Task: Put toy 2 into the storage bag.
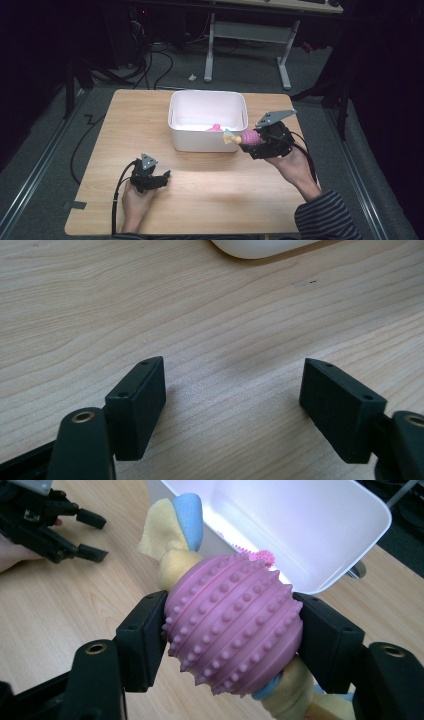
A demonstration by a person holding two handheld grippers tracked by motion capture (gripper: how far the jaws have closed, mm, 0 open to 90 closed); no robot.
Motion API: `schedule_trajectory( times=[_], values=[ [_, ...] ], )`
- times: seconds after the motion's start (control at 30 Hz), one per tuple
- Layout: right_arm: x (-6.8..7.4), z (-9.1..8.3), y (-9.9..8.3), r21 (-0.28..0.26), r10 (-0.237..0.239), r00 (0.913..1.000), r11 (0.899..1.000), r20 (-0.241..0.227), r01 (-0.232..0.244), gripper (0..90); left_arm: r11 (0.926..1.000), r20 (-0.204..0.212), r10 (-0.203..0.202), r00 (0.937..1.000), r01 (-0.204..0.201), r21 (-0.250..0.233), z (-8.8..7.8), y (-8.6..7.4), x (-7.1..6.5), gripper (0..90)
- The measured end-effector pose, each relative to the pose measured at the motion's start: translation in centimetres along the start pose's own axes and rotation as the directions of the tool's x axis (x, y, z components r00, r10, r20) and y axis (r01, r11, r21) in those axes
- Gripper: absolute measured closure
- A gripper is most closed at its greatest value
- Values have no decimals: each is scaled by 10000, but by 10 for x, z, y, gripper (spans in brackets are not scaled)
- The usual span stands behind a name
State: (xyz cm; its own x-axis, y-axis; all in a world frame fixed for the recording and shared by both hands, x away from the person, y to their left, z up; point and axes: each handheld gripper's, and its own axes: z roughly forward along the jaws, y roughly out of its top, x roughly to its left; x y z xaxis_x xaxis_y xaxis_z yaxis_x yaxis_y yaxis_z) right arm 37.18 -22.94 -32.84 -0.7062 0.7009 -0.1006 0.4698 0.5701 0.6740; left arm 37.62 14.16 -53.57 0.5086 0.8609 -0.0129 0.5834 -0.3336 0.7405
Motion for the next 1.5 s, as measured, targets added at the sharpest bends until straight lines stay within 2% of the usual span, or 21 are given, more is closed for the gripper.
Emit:
schedule_trajectory(
  times=[0.3,0.53,1.0,1.5],
  values=[
    [-14,2,25,-37,94,9999,9999,117,-94,342,10000,-3,3,10000,-3,-1,0,0,0,269],
    [-21,10,44,55,27,9999,10000,148,-28,342,10000,8,4,10000,-4,1,0,0,0,268],
    [-23,37,75,418,-330,9994,9986,-59,333,341,10000,11,2,10000,-2,0,0,0,0,268],
    [-34,79,92,1074,-165,9999,9941,-41,169,341,10000,19,37,10000,-37,18,0,0,0,266]
  ],
)
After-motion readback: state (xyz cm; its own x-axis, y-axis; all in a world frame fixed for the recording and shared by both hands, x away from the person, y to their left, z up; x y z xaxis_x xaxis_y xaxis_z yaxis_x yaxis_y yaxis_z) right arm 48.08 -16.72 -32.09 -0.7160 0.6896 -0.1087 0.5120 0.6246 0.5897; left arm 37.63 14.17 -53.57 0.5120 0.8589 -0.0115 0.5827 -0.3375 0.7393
